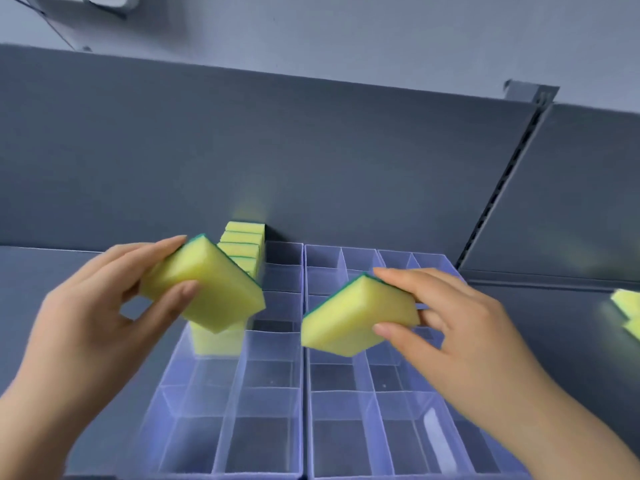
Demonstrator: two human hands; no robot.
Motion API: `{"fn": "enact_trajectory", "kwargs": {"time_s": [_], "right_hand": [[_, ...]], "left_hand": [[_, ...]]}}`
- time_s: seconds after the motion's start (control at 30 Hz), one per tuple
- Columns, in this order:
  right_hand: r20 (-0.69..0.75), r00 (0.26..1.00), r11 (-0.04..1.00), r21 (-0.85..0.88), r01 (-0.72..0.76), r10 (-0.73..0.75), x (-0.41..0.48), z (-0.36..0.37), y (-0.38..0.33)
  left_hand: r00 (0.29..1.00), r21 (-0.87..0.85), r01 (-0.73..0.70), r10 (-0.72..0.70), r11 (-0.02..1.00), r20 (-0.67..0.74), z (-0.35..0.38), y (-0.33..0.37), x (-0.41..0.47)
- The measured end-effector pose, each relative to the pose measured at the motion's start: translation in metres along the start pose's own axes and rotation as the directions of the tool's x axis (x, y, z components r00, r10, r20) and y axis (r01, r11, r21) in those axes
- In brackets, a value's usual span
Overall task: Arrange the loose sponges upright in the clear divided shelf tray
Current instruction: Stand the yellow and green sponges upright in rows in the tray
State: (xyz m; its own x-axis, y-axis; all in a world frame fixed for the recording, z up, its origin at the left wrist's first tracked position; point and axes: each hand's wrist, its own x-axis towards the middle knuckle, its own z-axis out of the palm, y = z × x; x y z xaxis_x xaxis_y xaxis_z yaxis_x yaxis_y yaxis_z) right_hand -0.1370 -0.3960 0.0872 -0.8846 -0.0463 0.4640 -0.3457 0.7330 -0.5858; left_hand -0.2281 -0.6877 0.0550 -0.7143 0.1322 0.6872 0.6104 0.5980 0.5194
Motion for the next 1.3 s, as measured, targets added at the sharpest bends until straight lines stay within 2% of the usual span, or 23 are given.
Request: {"fn": "enact_trajectory", "kwargs": {"time_s": [0.17, 0.3, 0.57, 0.73, 0.93, 1.13, 1.3], "right_hand": [[-0.037, 0.999, 0.998, 0.054, -0.035, 0.037, 0.010, 0.022, -0.021], [-0.053, 0.998, 0.972, 0.231, -0.033, 0.046, 0.023, 0.035, -0.035], [0.073, 0.996, 0.956, 0.283, -0.072, 0.054, 0.044, 0.066, -0.054], [0.112, 0.991, 0.966, 0.242, -0.095, 0.069, 0.047, 0.082, -0.060], [0.177, 0.976, 0.984, 0.102, -0.143, 0.124, 0.045, 0.095, -0.059], [0.193, 0.978, 0.996, -0.057, -0.070, 0.080, 0.048, 0.103, -0.063], [0.196, 0.980, 0.987, -0.156, 0.048, -0.017, 0.049, 0.113, -0.068]], "left_hand": [[1.000, -0.069, -0.010, 0.011, 0.998, 0.020, -0.018, -0.022, -0.001], [1.000, -0.057, 0.009, -0.008, 0.998, 0.008, -0.035, -0.041, -0.005], [0.998, -0.051, 0.049, -0.051, 0.998, -0.035, -0.058, -0.058, -0.016], [0.998, -0.075, 0.049, -0.051, 0.996, -0.024, -0.066, -0.069, -0.024], [0.998, -0.077, 0.047, -0.050, 0.996, -0.035, -0.069, -0.067, -0.028], [0.999, -0.072, 0.029, -0.032, 0.997, -0.040, -0.071, -0.067, -0.029], [0.999, -0.060, 0.028, -0.030, 0.998, -0.037, -0.075, -0.069, -0.028]]}}
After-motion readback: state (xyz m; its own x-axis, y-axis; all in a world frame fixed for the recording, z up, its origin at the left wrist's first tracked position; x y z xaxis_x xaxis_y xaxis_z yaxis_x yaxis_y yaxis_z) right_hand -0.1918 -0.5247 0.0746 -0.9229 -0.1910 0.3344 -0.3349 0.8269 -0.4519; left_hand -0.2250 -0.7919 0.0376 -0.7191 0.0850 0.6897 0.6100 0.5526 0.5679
